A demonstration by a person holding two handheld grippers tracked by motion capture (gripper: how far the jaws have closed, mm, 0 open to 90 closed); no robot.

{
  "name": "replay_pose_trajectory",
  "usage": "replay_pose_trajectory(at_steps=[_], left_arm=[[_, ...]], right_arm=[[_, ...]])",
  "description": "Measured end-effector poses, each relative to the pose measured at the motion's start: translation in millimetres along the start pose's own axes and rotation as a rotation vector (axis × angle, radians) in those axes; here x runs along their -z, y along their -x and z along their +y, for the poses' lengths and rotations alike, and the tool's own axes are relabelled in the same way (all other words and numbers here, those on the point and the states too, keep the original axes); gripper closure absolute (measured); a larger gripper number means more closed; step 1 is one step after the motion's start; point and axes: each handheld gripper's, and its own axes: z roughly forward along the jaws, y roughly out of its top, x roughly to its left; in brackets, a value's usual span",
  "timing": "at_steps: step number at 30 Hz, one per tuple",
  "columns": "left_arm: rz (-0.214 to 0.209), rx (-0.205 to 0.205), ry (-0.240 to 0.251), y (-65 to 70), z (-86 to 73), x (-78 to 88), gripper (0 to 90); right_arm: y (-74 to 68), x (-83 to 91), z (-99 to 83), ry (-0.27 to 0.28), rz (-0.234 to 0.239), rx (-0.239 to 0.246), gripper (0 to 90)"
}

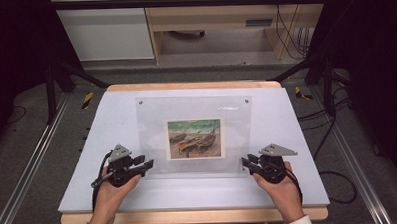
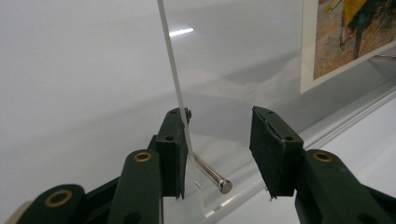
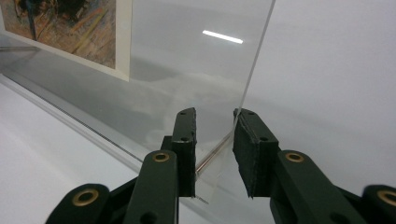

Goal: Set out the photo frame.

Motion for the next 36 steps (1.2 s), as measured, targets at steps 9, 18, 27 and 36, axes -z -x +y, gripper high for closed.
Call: replay_pose_trajectory(at_steps=[9,18,27,36], left_arm=[[0.003,-0.003,-0.003,0.5,-0.5,0.4,56.2],[0.004,-0.009,-0.005,2.2,-2.8,1.4,56.4],[0.004,-0.016,-0.010,3.2,-4.7,2.4,56.7],[0.005,-0.022,-0.017,4.1,-6.1,3.1,56.7]], right_arm=[[-0.6,0.4,-0.1,-0.006,0.001,-0.001,70.3],[-1.4,1.4,-1.8,-0.011,0.001,0.005,70.5],[-2.5,2.5,-3.9,-0.013,0.002,0.013,70.7],[-3.4,3.3,-5.5,-0.018,0.000,0.025,70.9]])
